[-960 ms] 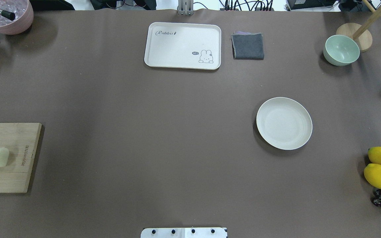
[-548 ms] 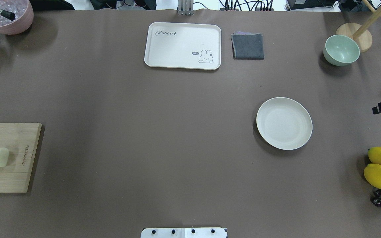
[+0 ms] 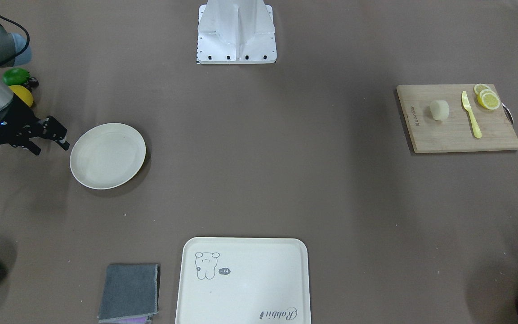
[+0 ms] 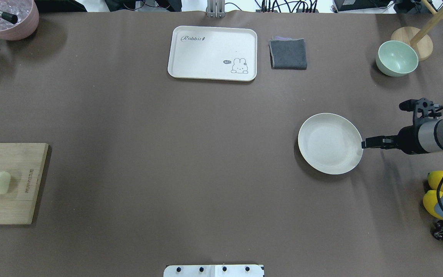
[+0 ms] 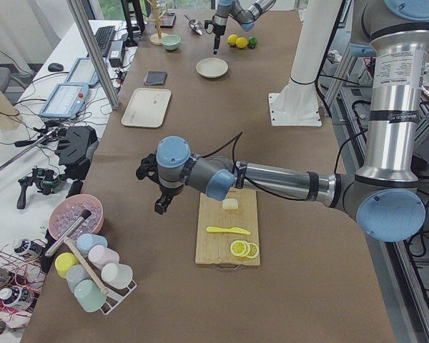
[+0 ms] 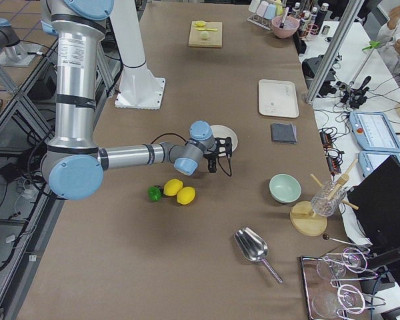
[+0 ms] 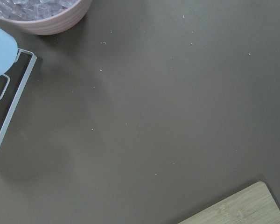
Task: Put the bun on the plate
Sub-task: 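Push the white plate with the right gripper toward the table center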
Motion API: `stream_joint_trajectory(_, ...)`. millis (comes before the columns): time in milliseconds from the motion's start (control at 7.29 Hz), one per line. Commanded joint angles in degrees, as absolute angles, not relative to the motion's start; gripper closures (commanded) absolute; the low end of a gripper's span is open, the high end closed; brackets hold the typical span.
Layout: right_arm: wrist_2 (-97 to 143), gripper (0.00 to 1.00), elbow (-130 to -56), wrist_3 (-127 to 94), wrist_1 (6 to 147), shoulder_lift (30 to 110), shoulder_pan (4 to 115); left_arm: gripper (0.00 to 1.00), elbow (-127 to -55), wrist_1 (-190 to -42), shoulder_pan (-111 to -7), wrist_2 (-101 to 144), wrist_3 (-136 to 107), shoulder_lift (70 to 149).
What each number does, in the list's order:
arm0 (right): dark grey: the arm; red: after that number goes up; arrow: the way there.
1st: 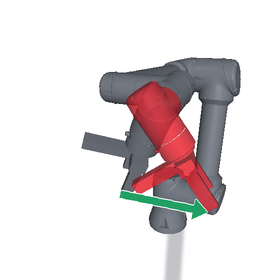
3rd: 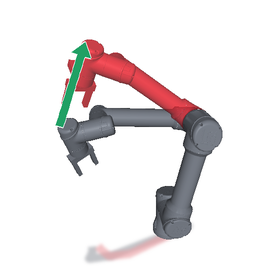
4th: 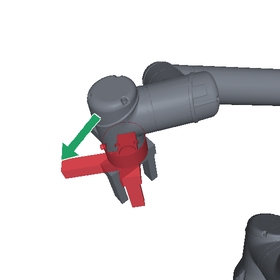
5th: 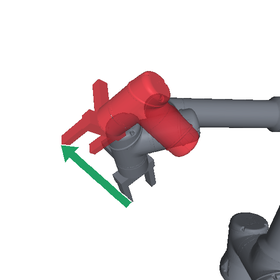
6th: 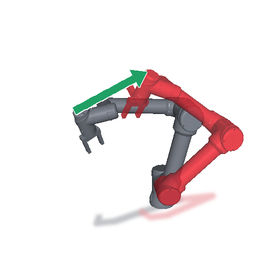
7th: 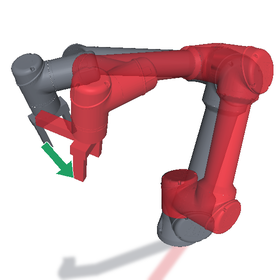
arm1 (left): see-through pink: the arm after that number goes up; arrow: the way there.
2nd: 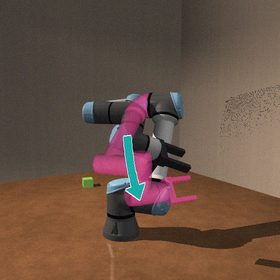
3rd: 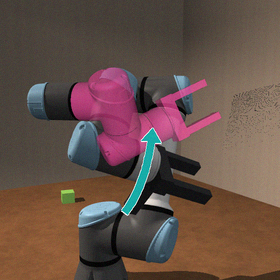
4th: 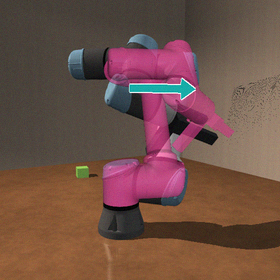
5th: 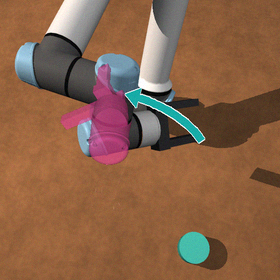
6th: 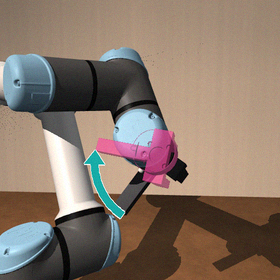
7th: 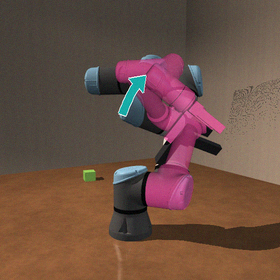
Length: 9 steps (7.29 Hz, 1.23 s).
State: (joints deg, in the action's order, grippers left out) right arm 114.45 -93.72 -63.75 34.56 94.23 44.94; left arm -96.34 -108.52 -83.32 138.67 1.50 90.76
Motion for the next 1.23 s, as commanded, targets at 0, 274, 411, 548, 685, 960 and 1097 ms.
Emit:
stream_joint_trajectory(0,112.4,0.36,-93.2,-69.8,32.3,93.3,42.5,0.02,-96.3,-108.5,-83.3,138.7,1.5,90.8)
stream_joint_trajectory(274,112.1,0.89,-93.3,-71.8,32.3,93.3,41.3,0.02,-96.4,-108.5,-83.2,138.7,1.5,90.8)
stream_joint_trajectory(411,110.6,1.00,-93.6,-72.0,32.3,93.2,40.4,0.02,-96.4,-108.5,-83.2,138.7,1.5,90.8)
stream_joint_trajectory(548,109.3,1.00,-94.6,-73.5,32.3,93.2,39.6,0.02,-96.3,-108.5,-83.2,138.7,1.5,90.8)
stream_joint_trajectory(685,109.2,1.00,-97.3,-75.8,33.0,93.1,39.1,0.02,-96.4,-108.5,-83.3,138.7,1.5,90.8)
stream_joint_trajectory(960,104.3,1.00,-97.5,-80.8,34.2,88.6,34.9,0.02,-96.3,-108.5,-83.2,138.7,1.5,90.8)
stream_joint_trajectory(1097,101.5,1.00,-97.7,-82.3,38.3,85.4,33.0,0.02,-96.3,-108.5,-83.3,138.7,1.5,90.8)
